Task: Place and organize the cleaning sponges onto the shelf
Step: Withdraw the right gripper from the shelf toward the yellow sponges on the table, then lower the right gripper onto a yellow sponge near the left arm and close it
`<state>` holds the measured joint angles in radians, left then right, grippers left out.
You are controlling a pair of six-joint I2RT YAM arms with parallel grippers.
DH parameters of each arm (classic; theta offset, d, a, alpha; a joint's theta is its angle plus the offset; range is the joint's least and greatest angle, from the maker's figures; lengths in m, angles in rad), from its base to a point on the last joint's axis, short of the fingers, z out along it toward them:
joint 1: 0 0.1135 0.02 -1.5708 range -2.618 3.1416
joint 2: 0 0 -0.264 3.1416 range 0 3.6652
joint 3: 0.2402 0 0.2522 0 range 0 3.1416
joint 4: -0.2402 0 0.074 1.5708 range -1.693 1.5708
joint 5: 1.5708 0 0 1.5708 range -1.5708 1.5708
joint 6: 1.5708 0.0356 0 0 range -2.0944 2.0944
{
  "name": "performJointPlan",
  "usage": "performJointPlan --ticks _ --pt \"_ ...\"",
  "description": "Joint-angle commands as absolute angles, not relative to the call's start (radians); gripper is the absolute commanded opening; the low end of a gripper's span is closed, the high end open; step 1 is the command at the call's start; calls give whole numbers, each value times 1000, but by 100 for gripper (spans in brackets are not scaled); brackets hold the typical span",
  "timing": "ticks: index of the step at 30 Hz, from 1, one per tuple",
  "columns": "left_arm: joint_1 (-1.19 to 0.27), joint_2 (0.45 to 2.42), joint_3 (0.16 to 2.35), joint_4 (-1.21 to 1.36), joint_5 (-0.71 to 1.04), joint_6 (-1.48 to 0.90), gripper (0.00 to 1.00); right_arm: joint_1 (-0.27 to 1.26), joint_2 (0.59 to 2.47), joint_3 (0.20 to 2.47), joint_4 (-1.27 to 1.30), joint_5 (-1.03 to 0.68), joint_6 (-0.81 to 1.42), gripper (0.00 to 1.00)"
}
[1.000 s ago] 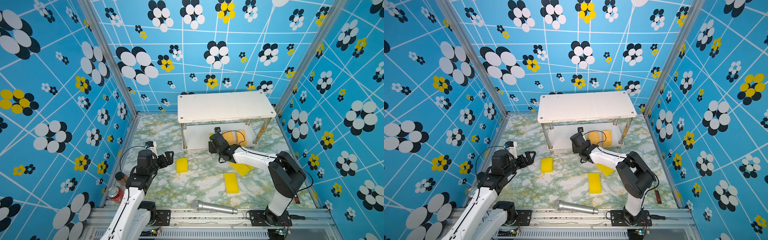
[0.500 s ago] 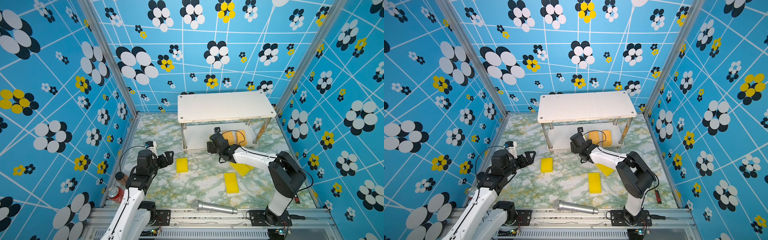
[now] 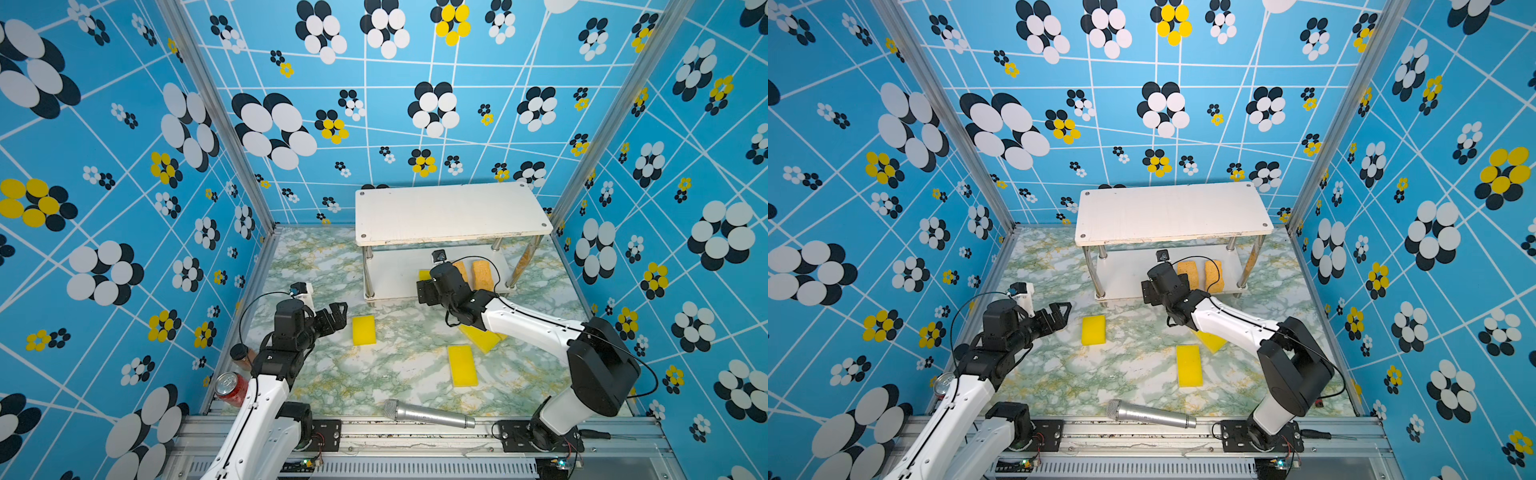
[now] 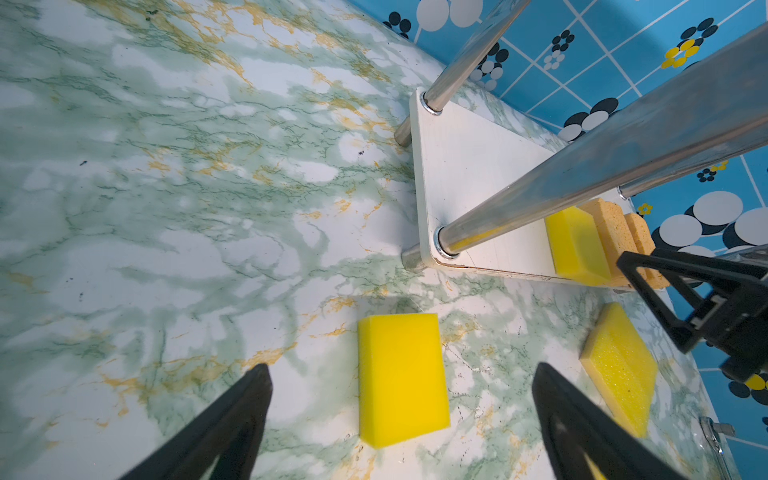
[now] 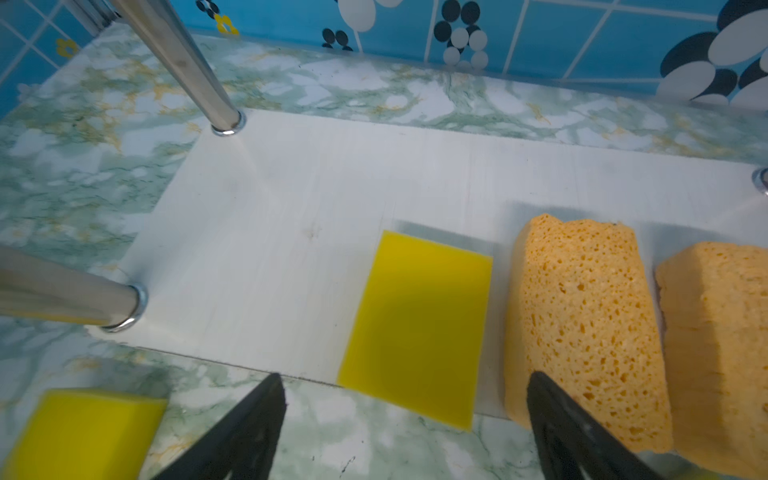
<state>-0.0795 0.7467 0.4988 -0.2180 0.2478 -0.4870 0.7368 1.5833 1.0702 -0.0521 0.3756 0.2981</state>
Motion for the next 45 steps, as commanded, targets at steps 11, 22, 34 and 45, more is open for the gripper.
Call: performJointPlan --ticks 11,22,34,45 --pt "-72 755 522 -223 279 -499 99 761 1401 1030 -246 -52 308 99" --pt "-65 755 520 -199 341 -511 99 932 1521 989 -101 22 525 99" --pt "24 749 528 -230 467 -525 99 1117 1804 1222 -158 213 673 99" --pt "78 743 510 -176 582 -567 99 1169 1969 1431 -299 260 733 99"
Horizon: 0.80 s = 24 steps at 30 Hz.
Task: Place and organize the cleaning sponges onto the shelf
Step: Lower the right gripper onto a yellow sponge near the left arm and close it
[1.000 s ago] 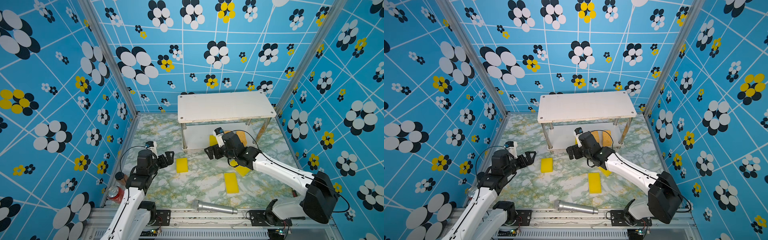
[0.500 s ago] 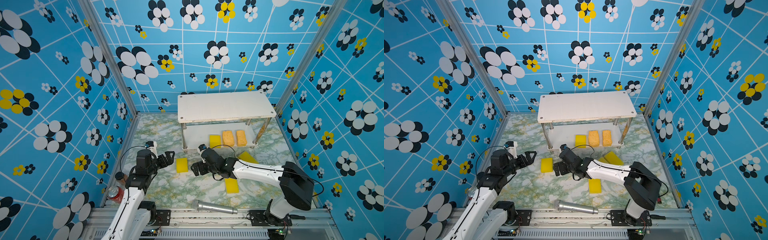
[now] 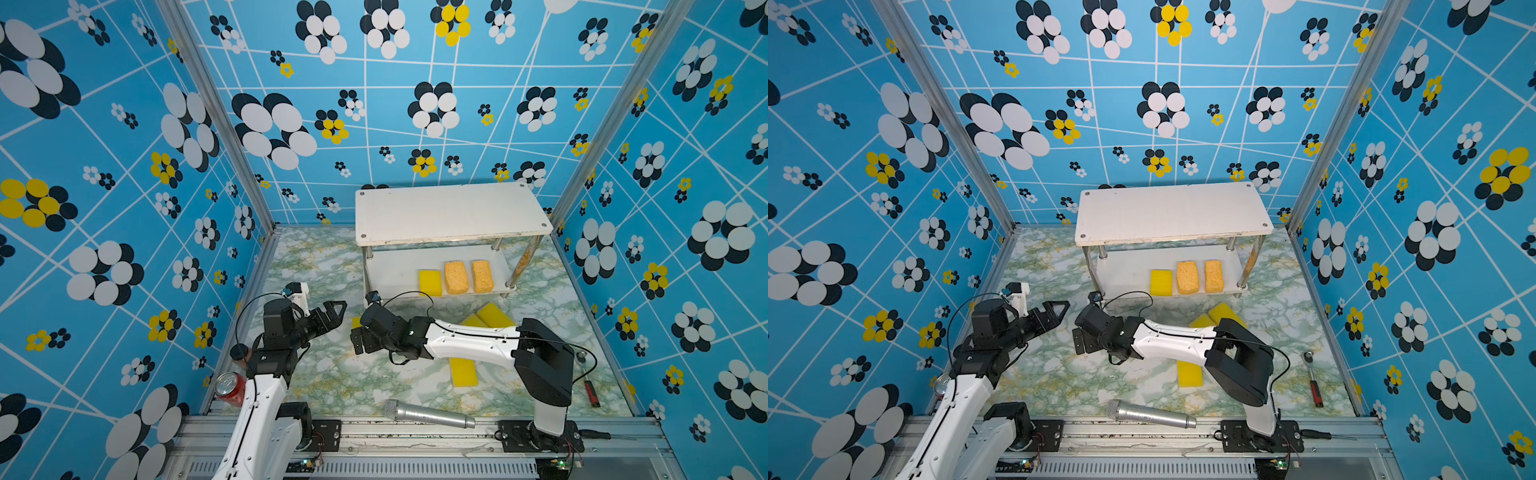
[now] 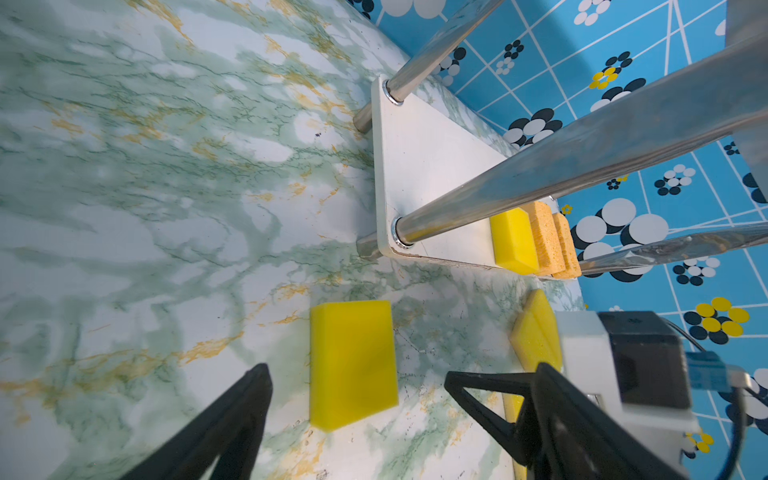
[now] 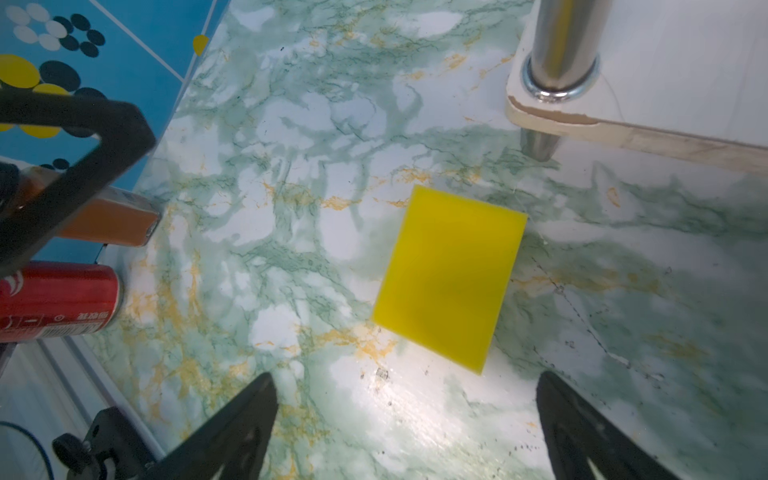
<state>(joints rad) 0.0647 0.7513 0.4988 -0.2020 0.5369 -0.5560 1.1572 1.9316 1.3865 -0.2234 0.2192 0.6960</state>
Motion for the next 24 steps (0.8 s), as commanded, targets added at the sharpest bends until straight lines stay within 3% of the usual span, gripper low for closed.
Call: performJointPlan --ticks 1,24 --pt "80 741 510 -175 586 -567 99 1173 1984 1450 -311 266 738 99" --pt "106 729 491 -143 613 -607 99 1183 2166 1647 -443 320 739 99"
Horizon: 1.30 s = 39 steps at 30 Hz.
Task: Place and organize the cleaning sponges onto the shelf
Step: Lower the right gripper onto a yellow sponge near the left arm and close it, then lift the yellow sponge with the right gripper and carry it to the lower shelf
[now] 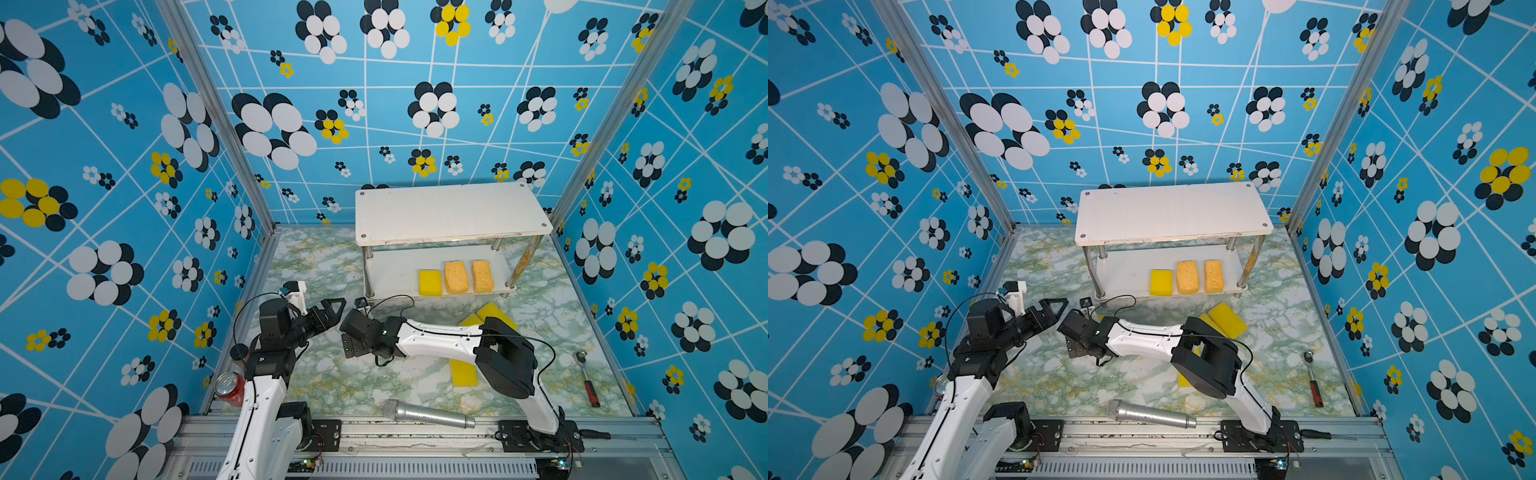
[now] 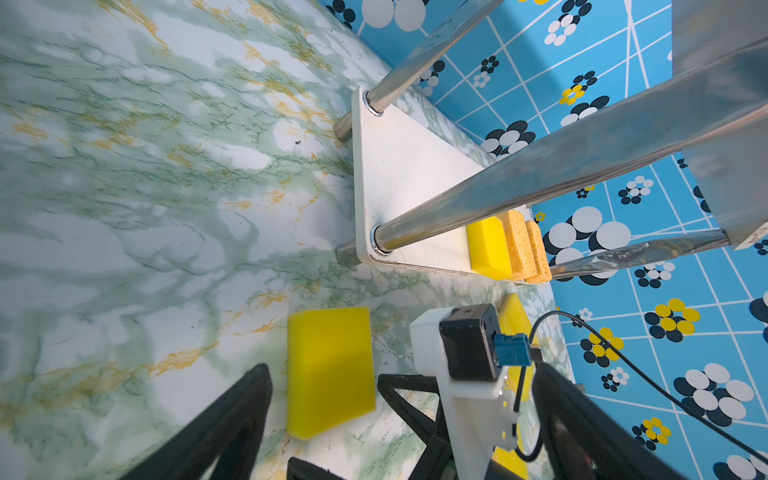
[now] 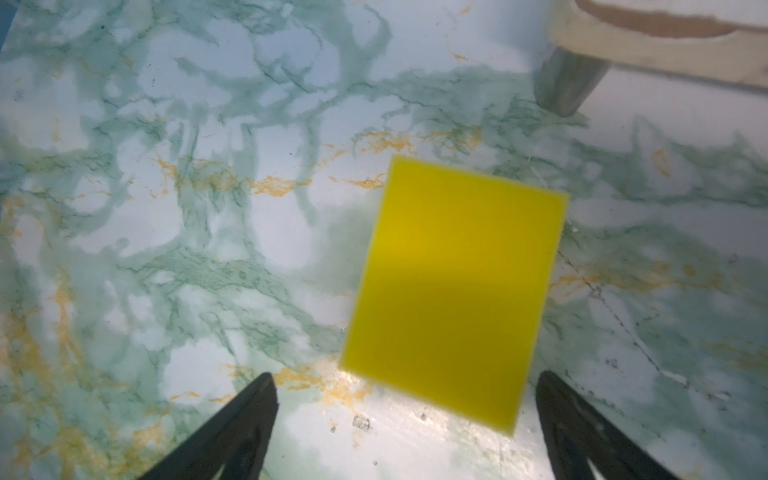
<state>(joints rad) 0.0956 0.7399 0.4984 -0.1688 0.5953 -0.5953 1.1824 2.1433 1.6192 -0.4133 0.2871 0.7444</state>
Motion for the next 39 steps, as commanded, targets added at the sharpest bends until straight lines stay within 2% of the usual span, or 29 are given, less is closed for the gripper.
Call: performJointPlan --ticks 1,17,27,31,35,39 --pt "108 729 490 -146 613 -607 99 1181 2169 1649 -444 323 739 99" --pt "127 738 476 -105 629 -657 99 1167 2222 1644 -424 324 741 96" --pt "135 750 469 -88 634 -684 99 1163 2225 1640 -423 329 742 90" --pt "136 753 470 -86 634 -685 99 1162 2225 1640 -423 331 742 85" --pt "137 756 469 -85 635 -686 99 1162 2218 1630 -417 333 745 73" --pt "139 757 469 -84 636 -686 99 1159 2197 1609 -399 342 747 66"
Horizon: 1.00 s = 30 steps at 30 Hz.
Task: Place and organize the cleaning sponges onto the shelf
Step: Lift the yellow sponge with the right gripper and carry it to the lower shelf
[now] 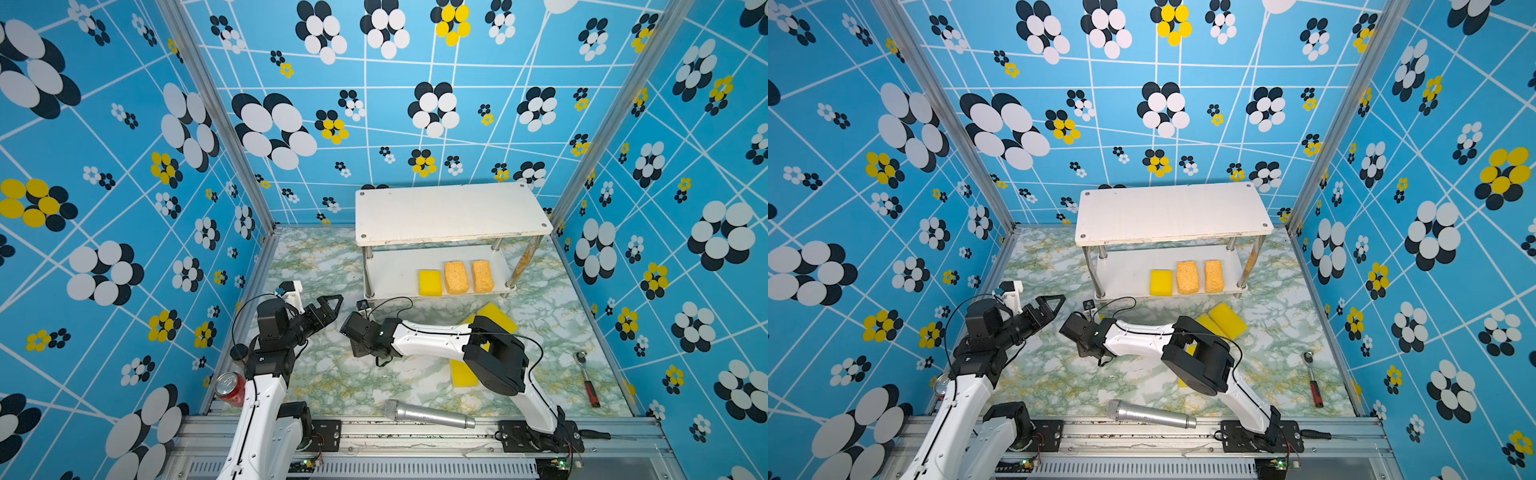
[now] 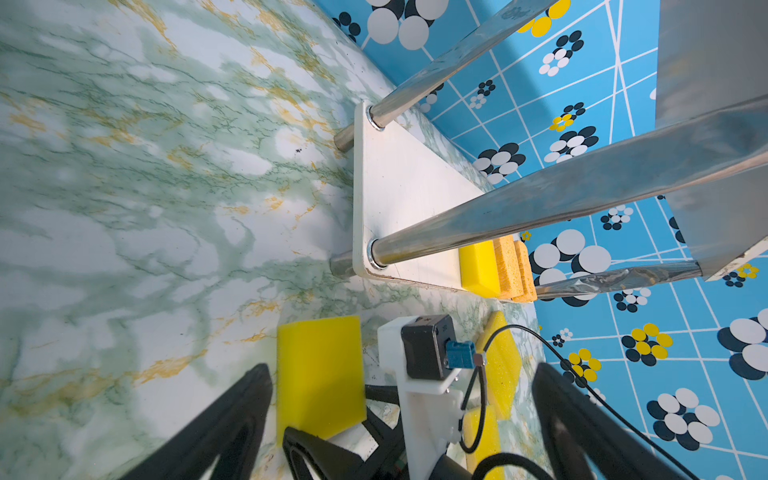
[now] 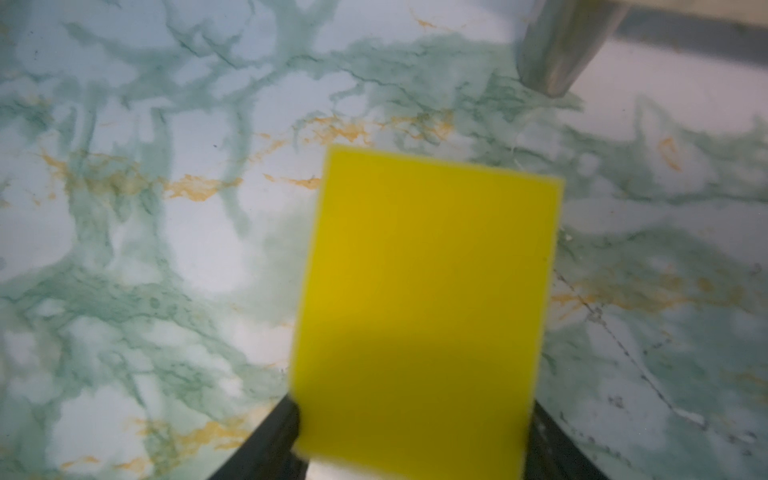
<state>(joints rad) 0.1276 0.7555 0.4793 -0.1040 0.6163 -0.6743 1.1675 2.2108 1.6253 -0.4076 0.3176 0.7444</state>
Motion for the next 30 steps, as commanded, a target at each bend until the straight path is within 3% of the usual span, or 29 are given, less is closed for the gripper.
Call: performJointPlan --ticks 1,7,30 --pt "139 758 469 -85 638 -686 99 1159 2189 1576 -394 348 749 65" --pt "140 758 469 -87 638 -685 99 1154 2132 1517 -365 365 747 55" --pt "143 761 471 -92 632 -683 99 1115 1840 1286 -333 372 627 53"
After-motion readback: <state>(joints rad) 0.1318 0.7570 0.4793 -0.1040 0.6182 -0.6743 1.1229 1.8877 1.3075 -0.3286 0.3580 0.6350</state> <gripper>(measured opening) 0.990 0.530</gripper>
